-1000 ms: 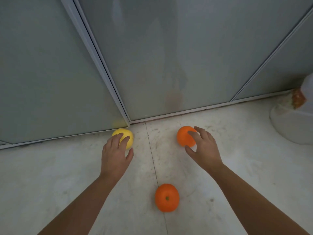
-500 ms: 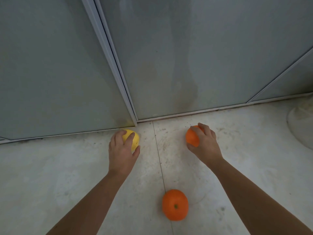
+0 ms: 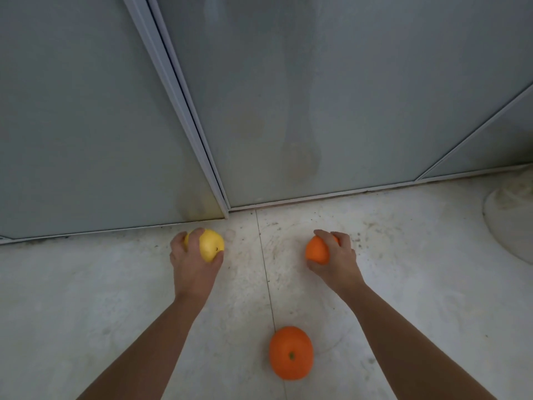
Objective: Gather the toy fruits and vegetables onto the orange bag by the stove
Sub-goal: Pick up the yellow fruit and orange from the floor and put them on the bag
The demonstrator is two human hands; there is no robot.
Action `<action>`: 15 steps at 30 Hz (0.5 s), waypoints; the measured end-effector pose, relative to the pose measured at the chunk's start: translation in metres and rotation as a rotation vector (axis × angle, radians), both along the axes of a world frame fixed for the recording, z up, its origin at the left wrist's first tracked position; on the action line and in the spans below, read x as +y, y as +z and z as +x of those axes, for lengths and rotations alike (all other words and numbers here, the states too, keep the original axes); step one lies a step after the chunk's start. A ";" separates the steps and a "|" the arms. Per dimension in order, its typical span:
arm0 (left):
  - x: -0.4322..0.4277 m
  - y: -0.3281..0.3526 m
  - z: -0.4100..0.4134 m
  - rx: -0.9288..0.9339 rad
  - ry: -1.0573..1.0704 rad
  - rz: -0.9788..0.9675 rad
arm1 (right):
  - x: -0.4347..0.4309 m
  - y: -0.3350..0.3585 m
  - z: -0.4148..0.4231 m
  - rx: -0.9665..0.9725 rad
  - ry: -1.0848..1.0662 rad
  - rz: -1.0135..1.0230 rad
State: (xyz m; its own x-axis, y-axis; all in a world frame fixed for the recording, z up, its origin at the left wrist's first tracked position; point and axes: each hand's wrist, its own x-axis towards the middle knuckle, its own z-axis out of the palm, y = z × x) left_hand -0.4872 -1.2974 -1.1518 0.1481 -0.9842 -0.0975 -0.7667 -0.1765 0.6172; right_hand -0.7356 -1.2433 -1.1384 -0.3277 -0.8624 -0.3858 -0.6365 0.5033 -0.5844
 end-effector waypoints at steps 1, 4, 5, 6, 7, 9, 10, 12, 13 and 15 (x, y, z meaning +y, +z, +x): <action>0.002 0.001 0.000 0.030 0.027 0.013 | 0.000 0.001 -0.001 -0.034 -0.009 0.013; 0.011 0.007 -0.004 0.095 0.062 0.033 | 0.009 0.002 -0.001 -0.103 -0.014 0.010; 0.016 0.009 -0.008 0.123 0.068 0.035 | 0.014 0.002 -0.001 -0.116 -0.018 0.006; 0.022 0.013 -0.012 0.156 0.071 0.031 | 0.019 0.002 0.000 -0.133 -0.021 0.001; 0.029 0.017 -0.016 0.195 0.073 0.019 | 0.023 0.002 0.001 -0.155 -0.022 -0.006; 0.042 0.029 -0.024 0.267 0.093 0.003 | 0.032 0.004 0.004 -0.197 -0.021 -0.024; 0.051 0.036 -0.027 0.291 0.112 0.003 | 0.037 0.007 0.006 -0.215 -0.026 -0.031; 0.072 0.056 -0.030 0.324 0.142 -0.006 | 0.050 0.021 0.011 -0.248 -0.032 -0.067; 0.083 0.067 -0.029 0.336 0.156 -0.012 | 0.056 0.032 0.014 -0.265 -0.032 -0.086; 0.105 0.092 -0.026 0.362 0.186 -0.001 | 0.070 0.060 0.017 -0.300 -0.036 -0.084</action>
